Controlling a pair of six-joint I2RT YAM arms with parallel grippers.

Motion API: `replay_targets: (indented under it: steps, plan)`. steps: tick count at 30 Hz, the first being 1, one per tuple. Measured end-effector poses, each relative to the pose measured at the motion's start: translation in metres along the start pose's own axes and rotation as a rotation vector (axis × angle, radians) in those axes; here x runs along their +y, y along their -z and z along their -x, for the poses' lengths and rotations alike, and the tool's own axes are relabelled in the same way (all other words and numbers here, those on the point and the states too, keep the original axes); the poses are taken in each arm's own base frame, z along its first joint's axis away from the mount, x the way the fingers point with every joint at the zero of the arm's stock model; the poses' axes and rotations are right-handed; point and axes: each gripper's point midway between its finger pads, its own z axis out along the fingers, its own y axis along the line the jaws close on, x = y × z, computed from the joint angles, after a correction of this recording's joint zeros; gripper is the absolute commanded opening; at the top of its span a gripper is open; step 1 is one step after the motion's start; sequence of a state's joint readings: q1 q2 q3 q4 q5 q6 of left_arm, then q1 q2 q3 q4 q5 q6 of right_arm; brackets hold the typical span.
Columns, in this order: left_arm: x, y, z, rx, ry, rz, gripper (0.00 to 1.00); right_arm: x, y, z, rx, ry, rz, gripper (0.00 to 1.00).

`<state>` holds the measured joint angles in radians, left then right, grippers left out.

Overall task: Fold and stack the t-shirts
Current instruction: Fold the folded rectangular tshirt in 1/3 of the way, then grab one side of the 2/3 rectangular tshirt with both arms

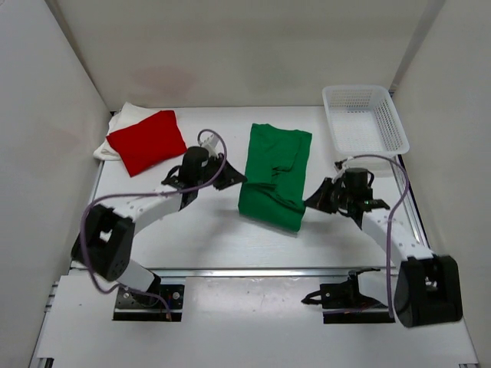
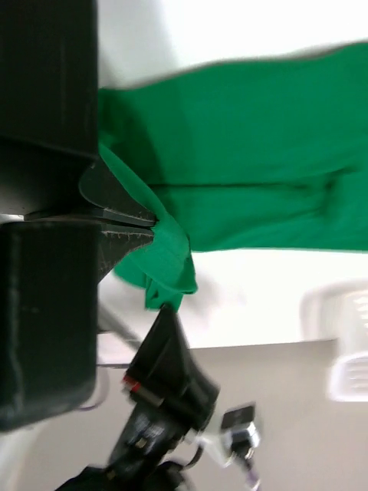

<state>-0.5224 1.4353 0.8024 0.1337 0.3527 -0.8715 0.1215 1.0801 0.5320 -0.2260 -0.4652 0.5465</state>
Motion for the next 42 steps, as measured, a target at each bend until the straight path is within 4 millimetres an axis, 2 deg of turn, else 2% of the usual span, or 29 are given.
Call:
replay_targets:
  steps: [3, 6, 9, 13, 15, 17, 20, 25, 27, 29, 30, 32, 34, 37, 40, 42]
  plan:
    - [0.008, -0.036, 0.033, -0.032, 0.003, 0.033, 0.0, 0.004, -0.017, 0.041, -0.041, 0.033, 0.021, 0.0]
    - [0.027, -0.069, 0.052, -0.039, 0.011, 0.078, 0.0, -0.003, -0.034, 0.065, -0.059, 0.029, 0.027, 0.0]
    - [0.048, -0.095, 0.06, -0.03, 0.03, 0.119, 0.0, -0.015, -0.048, 0.082, -0.059, 0.003, 0.023, 0.0]
    - [0.069, -0.121, 0.068, -0.024, 0.04, 0.164, 0.0, -0.021, -0.068, 0.104, -0.058, -0.004, 0.037, 0.0]
    - [0.076, -0.127, 0.07, -0.026, 0.048, 0.17, 0.14, -0.022, -0.078, 0.111, -0.05, -0.004, 0.046, 0.03]
    - [0.08, -0.129, 0.07, -0.025, 0.062, 0.169, 0.25, -0.024, -0.087, 0.118, -0.044, -0.006, 0.05, 0.12]
    - [0.075, -0.13, 0.075, -0.037, 0.076, 0.134, 0.37, -0.027, -0.095, 0.122, -0.04, -0.009, 0.05, 0.26]
    - [0.058, -0.115, 0.081, -0.08, 0.069, 0.099, 0.38, -0.024, -0.085, 0.129, -0.079, 0.008, 0.03, 0.42]
    - [0.042, -0.105, 0.079, -0.093, 0.049, 0.075, 0.38, -0.016, -0.071, 0.13, -0.124, 0.037, 0.015, 0.43]
    - [0.026, -0.093, 0.068, -0.098, 0.028, 0.038, 0.37, -0.009, -0.053, 0.126, -0.177, 0.07, -0.001, 0.36]
    - [0.019, -0.085, 0.057, -0.093, 0.019, 0.02, 0.37, -0.004, -0.045, 0.12, -0.196, 0.087, -0.001, 0.22]
    - [0.013, -0.077, 0.033, -0.07, 0.007, -0.004, 0.35, 0.009, -0.038, 0.103, -0.205, 0.135, 0.021, 0.06]
    - [0.021, -0.076, 0.004, -0.018, 0.008, 0.006, 0.33, 0.016, -0.043, 0.08, -0.167, 0.159, 0.047, 0.0]
    - [0.049, -0.082, -0.033, 0.064, 0.027, 0.053, 0.3, 0.013, -0.059, 0.033, -0.053, 0.174, 0.051, 0.0]
    - [0.081, -0.079, -0.062, 0.124, 0.059, 0.121, 0.3, 0.001, -0.067, -0.006, 0.046, 0.166, 0.033, 0.0]
    - [0.087, -0.074, -0.07, 0.132, 0.069, 0.121, 0.29, -0.014, -0.07, -0.023, 0.086, 0.144, 0.001, 0.0]
